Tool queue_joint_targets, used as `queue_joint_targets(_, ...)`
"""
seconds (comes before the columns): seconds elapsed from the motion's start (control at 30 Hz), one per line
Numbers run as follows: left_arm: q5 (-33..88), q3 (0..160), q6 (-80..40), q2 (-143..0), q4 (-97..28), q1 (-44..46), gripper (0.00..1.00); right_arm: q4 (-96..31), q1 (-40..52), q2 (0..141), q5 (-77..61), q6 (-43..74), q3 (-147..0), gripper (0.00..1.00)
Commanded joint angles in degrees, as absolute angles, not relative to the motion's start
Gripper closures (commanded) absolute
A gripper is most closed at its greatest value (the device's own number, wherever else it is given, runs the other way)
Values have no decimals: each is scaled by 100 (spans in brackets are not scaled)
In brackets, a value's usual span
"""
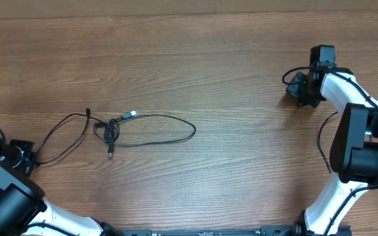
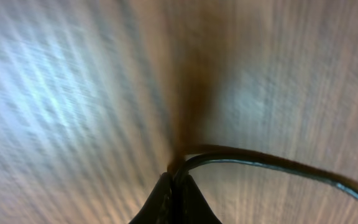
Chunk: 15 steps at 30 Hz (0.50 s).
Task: Untangle cables
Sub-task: 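Release the cable from both grippers, letting it drop on the table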
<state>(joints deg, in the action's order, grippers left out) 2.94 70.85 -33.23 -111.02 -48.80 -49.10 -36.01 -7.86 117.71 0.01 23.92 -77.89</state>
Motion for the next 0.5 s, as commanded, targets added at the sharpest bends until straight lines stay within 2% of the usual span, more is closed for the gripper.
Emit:
queue_joint_targets(0.0, 458, 7140, -3173, -11034, -4880, -4604, 96, -3629, -788, 11876, -593, 2279, -7806, 90)
queue_joint_targets(0.03, 458, 7140, -3059, -11034, -4873, -4442, 95, -3629, -777, 11876, -1166, 2169, -7806, 74)
queue_joint_targets(0.07, 456, 7140, -2993, -11034, -4871, -4351, 90, -3632, -760, 11876, -1450, 2095, -7806, 70)
queue_joint_targets(0.1, 456, 7140, -2928, -11034, -4862, -4248, 78, -3636, -740, 11876, -1686, 2045, -7806, 67)
queue_joint_targets(0.17, 456, 7140, -2821, -11034, -4853, -4040, 44, -3671, -663, 11876, -1964, 2045, -7806, 62)
queue_joint_targets(0.23, 447, 7140, -2733, -11034, -4858, -3830, 26, -3728, -556, 11876, -1981, 2045, -7806, 60)
queue_joint_targets(0.27, 445, 7140, -2674, -11034, -4864, -3717, 20, -3765, -482, 11876, -1981, 2043, -7806, 59)
queue_joint_targets(0.33, 445, 7155, -2554, -11034, -4897, -3540, 17, -3802, -368, 11876, -1981, 2043, -7806, 59)
queue_joint_targets(0.47, 447, 7509, -2523, -10997, -5275, -3369, 16, -3870, -58, 11876, -1984, 1940, -7806, 54)
